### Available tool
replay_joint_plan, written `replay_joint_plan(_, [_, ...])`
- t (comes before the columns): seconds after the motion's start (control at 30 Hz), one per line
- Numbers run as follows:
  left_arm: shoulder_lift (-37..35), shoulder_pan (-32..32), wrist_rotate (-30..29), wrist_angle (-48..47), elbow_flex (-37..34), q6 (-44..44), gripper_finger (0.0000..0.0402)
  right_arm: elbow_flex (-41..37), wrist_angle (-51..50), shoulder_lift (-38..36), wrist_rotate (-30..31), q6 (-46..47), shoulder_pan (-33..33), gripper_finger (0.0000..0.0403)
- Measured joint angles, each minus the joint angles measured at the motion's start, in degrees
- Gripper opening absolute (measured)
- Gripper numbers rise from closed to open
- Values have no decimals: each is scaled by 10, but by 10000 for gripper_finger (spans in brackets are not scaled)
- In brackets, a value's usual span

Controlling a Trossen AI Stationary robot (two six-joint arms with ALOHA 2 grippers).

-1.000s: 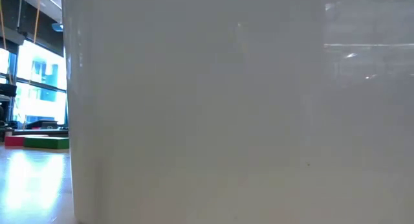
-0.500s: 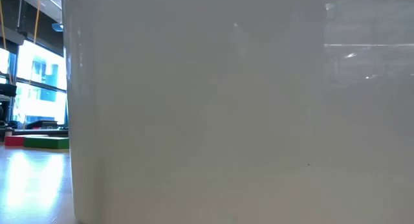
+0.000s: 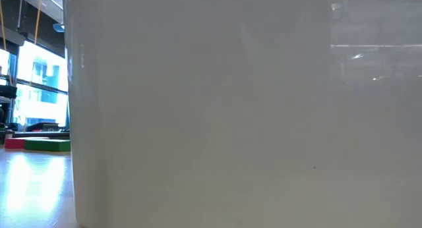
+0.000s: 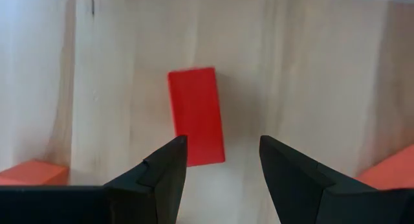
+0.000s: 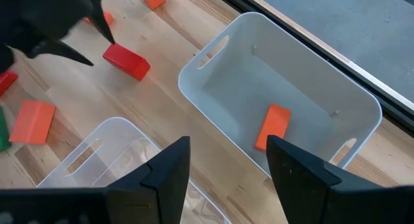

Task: Sort & place blocks by color
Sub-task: Put the red block into the transparent bin

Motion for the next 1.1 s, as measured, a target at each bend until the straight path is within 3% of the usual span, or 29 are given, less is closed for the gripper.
replay_joint_plan(0.47, [20, 0, -59, 48, 0, -30, 184, 0, 0, 0, 0, -14, 0, 193])
replay_joint_plan(0.8, [20, 0, -26, 41, 0, -30, 184, 0, 0, 0, 0, -19, 0, 193])
replay_joint_plan(1.1, [21, 0, -33, 46, 0, -10, 184, 0, 0, 0, 0, -19, 0, 193])
